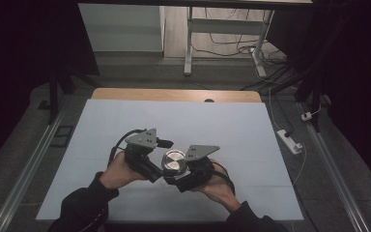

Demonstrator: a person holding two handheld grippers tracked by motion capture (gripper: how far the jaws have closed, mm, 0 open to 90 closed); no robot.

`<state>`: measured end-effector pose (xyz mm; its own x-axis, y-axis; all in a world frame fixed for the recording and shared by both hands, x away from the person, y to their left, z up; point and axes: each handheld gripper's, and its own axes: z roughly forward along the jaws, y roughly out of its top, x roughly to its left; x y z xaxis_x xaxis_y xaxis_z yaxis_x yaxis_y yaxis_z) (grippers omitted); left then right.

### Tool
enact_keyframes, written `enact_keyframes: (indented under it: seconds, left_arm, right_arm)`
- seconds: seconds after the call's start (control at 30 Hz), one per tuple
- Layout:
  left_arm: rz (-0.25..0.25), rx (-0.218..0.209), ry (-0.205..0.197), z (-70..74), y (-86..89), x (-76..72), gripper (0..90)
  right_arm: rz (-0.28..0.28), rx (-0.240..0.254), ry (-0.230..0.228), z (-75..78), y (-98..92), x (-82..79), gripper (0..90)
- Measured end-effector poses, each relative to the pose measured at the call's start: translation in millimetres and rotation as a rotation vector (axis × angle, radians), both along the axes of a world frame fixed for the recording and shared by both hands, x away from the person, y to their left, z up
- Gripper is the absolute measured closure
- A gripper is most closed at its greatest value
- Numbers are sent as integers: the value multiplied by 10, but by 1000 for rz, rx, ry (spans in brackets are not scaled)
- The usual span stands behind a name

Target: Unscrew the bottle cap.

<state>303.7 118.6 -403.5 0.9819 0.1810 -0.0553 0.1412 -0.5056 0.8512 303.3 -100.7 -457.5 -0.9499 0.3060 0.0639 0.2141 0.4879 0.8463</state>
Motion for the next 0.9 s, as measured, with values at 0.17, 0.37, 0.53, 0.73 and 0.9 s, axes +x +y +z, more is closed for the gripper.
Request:
enact_keyframes:
  seconds: [0.17, 0.37, 0.53, 0.73, 0.9]
  left_arm:
    - [-128, 22, -5, -60, 52, 10, 142]
    - [-94, 61, -65, -99, -48, -52, 204]
    - [79, 77, -54, -119, -178, -62, 205]
    - [248, 115, -86, -131, -364, -125, 185]
    - [114, -21, 16, 7, -114, -32, 53]
  right_arm:
    - [84, -9, 12, -8, 82, -77, 151]
    - [89, -17, -3, -4, 102, -111, 151]
    - [-6, -29, -10, -28, 49, -34, 151]
    - [-101, -37, -22, -66, -6, 34, 151]
    - [-85, 8, -17, -3, -21, 13, 151]
